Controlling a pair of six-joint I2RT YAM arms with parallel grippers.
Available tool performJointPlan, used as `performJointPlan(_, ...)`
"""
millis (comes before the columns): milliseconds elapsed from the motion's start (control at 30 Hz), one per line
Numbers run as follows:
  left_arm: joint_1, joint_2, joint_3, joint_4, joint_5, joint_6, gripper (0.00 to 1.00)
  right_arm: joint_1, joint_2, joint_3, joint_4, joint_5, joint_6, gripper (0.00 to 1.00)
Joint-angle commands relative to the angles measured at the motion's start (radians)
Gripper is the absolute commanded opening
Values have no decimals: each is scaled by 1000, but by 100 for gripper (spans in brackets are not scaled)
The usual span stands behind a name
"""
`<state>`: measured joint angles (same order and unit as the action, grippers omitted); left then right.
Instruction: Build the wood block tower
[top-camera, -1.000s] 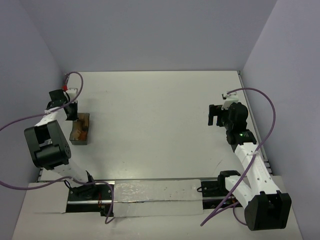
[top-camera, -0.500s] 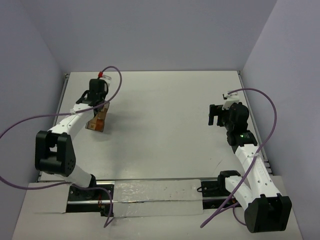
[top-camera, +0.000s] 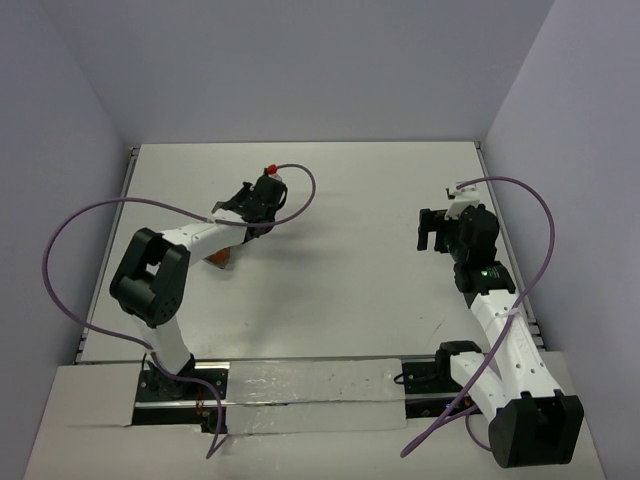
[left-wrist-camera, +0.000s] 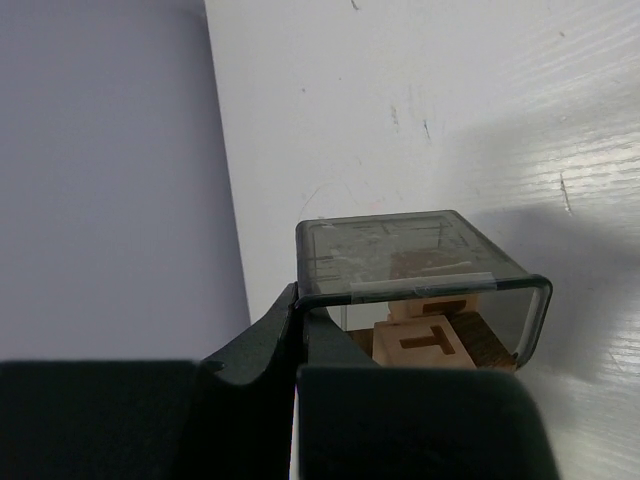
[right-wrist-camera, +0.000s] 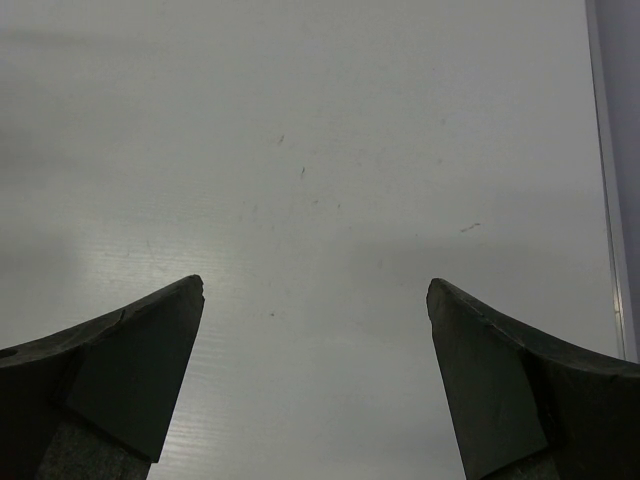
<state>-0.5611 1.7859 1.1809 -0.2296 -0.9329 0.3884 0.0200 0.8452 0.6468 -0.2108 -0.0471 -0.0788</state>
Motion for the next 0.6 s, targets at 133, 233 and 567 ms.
performJointPlan(133, -100, 56, -47, 392, -294, 367, 0, 6, -23, 10, 28, 3, -7, 100)
performJointPlan(233, -131, 75, -78, 538, -318, 503, 0, 6, -27, 10, 28, 4, -5, 100)
performJointPlan(567, -269, 232, -178, 1109, -362, 1003, 0, 6, -39, 7, 30, 10, -9, 100)
